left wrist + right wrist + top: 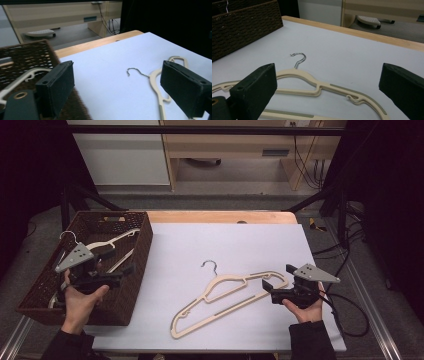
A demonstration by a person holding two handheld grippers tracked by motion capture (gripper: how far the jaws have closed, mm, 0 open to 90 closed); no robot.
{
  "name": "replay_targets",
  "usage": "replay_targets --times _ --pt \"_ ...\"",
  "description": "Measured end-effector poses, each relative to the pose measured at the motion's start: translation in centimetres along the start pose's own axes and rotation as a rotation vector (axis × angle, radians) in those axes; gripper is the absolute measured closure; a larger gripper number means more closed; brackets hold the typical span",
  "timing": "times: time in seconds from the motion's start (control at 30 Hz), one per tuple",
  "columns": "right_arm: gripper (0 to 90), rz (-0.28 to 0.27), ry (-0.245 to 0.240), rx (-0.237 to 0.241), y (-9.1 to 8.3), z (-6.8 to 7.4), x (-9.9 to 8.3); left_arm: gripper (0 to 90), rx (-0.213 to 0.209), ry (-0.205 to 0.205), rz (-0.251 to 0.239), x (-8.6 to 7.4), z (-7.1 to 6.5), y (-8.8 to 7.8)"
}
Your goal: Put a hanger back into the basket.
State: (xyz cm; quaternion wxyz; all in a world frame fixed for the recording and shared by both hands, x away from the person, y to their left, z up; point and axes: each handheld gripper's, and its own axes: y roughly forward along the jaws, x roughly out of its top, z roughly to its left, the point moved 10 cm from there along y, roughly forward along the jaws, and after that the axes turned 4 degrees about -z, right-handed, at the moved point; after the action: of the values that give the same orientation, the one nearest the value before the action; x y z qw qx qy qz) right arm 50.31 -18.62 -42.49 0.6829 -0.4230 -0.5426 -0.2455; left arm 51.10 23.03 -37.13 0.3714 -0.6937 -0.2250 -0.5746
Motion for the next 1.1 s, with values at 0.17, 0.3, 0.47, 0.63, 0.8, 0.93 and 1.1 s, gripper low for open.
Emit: replay_targets --times 0.17,0.3,0.47,0.63,0.8,0.93,1.1 --pt "2.0 -0.001 0.001 0.003 0.1 0.1 0.0 9.8 -0.066 0.012 0.031 -0.8 -2.9 1.3" --pt "2.0 0.000 0.012 0.005 0.2 0.2 0.1 10.0 -0.093 0.037 0.044 -1.4 -4.8 2.1" --pt "2.3 0.002 0.019 0.013 0.5 0.6 0.1 11.3 -0.136 0.045 0.069 -3.1 -6.8 3.3" --pt "2.9 0.003 0.018 0.024 1.2 1.3 0.4 12.4 -0.155 0.053 0.125 -5.4 -7.8 4.8" --pt "4.9 0.017 0.022 0.029 2.2 2.1 0.6 12.9 -0.168 0.067 0.159 -6.8 -8.4 5.7" --pt "6.8 0.037 0.022 0.033 3.6 2.9 0.9 13.7 -0.175 0.067 0.179 -7.7 -8.6 6.0" --pt "8.8 0.070 -0.003 0.039 5.8 4.4 0.9 13.7 -0.186 0.059 0.199 -8.4 -8.7 6.2"
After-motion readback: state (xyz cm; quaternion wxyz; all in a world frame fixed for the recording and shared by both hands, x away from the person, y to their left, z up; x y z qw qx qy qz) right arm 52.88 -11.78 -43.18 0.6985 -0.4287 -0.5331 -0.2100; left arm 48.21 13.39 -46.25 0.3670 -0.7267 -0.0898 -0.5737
